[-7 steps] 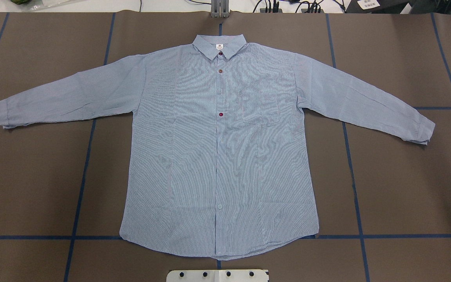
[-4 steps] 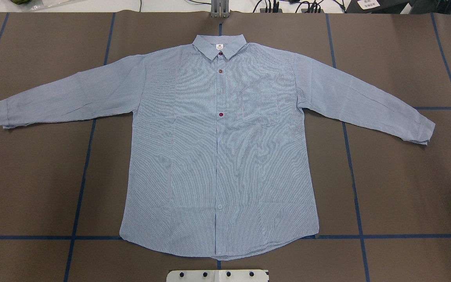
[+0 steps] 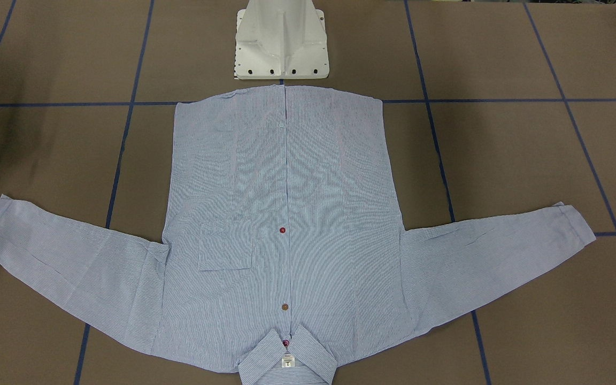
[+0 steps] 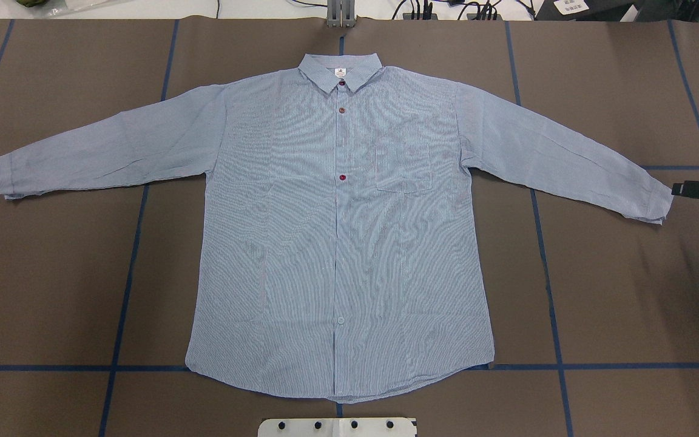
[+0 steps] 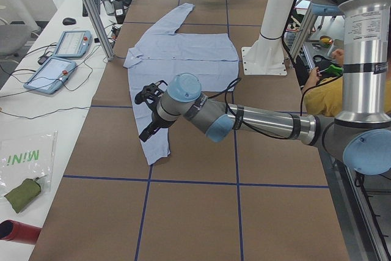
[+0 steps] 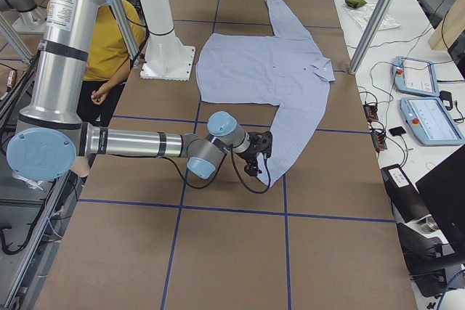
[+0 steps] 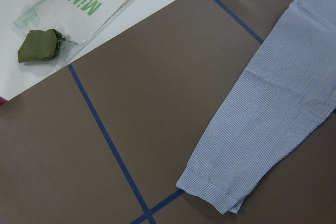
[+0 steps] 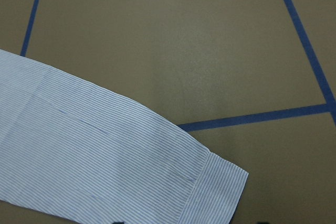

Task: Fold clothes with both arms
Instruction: 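Move the right gripper to the cuff of the sleeve nearest it and grasp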

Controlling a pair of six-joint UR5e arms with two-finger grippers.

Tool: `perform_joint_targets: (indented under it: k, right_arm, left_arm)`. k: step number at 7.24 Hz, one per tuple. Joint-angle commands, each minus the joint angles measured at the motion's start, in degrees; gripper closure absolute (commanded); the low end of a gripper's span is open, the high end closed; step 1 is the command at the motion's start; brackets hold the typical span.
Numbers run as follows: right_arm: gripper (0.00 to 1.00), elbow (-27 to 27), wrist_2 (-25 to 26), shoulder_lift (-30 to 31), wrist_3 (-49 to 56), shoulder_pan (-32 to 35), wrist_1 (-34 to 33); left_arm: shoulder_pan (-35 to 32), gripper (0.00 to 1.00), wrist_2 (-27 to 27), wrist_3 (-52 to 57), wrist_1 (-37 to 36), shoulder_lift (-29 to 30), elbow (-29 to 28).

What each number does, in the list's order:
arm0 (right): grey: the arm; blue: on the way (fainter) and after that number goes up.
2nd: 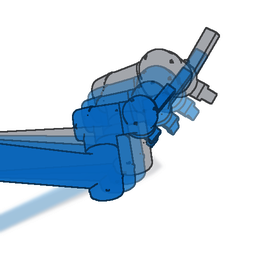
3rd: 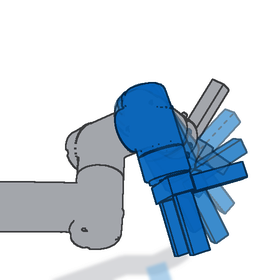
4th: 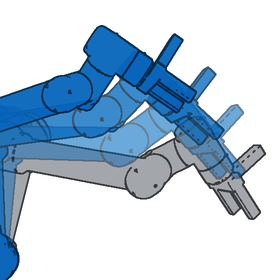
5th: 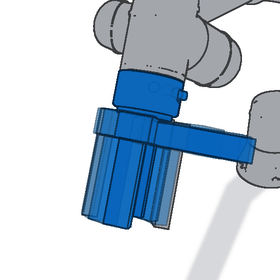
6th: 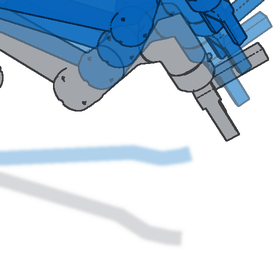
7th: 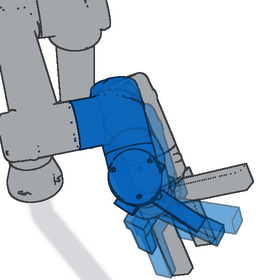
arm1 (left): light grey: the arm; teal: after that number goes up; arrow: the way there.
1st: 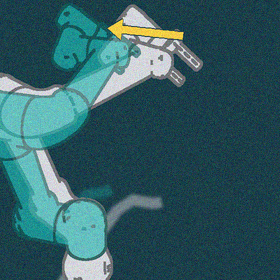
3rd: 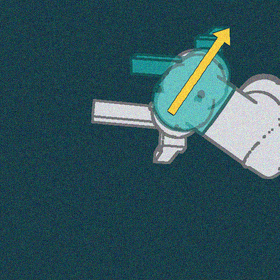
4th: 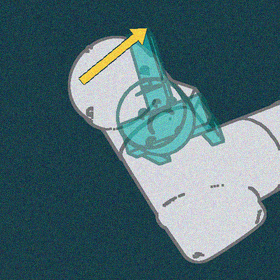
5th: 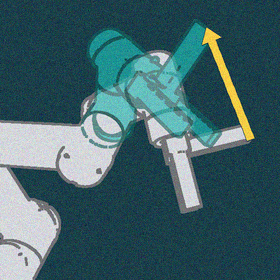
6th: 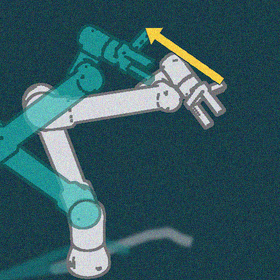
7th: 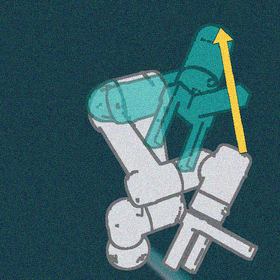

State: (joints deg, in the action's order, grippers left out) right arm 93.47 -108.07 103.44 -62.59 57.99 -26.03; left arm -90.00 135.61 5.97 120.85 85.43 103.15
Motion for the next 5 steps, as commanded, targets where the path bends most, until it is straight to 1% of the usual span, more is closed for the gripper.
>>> perform_joint_targets:
  k: [1,2,3,5]
  right_arm:
    - [0.23,-2.0,9.0,0.0,-5.1,-6.6,2.3]
    - [0.29,-2.8,10.6,0.0,-6.2,-7.9,2.6]
    - [0.33,-3.6,11.7,0.0,-6.3,-8.9,2.6]
    - [0.35,-4.8,14.1,0.0,-6.3,-10.9,2.7]
  left_arm:
    - [0.1,0.00,0.0,0.0,0.0,0.1,-0.1]
    - [0.1,0.00,0.0,0.0,0.0,0.1,-0.1]
    - [0.1,0.00,0.0,0.0,0.0,0.0,-0.1]
    - [0.1,0.00,0.0,0.0,0.0,0.0,-0.1]
